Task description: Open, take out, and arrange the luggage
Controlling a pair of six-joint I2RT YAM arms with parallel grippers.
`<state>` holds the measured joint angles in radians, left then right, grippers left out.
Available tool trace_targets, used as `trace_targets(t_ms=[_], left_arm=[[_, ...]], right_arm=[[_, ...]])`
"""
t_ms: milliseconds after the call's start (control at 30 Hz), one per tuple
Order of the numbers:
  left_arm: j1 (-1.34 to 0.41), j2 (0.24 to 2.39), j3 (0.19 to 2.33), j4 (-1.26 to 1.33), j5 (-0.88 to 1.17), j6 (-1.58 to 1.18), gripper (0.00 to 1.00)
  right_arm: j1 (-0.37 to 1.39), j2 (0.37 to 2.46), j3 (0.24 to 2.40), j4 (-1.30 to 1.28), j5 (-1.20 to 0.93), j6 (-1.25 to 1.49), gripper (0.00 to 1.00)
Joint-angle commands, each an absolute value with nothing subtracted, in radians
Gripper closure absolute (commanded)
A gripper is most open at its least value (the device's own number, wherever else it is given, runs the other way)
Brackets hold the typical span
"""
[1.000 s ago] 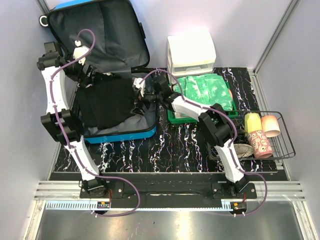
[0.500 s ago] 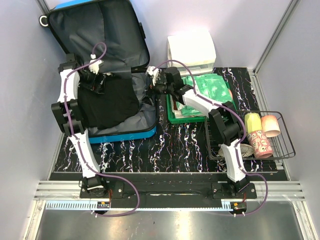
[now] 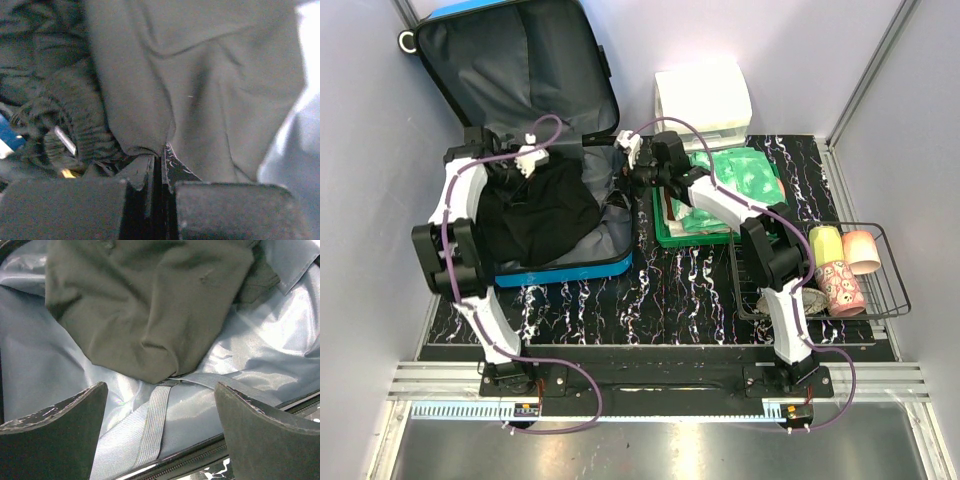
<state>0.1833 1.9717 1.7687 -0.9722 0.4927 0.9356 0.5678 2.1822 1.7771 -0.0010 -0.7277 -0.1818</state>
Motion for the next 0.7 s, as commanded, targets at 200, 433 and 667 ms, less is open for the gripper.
trace_targets(t_ms=[200,433,667], left_arm=[[0.089,1.727,1.480,-0.942,0.511,1.236,1.00],[0.074,1.845,1.662,-0.837,0.469,1.239,1.00],[0.005,1.807,1.682,-1.011,0.578,1.255,1.00]], right_arm=[[0.558,2.203,1.939,-0.021,-0.792,-0.098,0.04],[0.558,2.184,1.901,-0.015,-0.781,-0.101,0.04],[0.538,2.157,1.868,-0.021,-0.749,-0.135,0.00]])
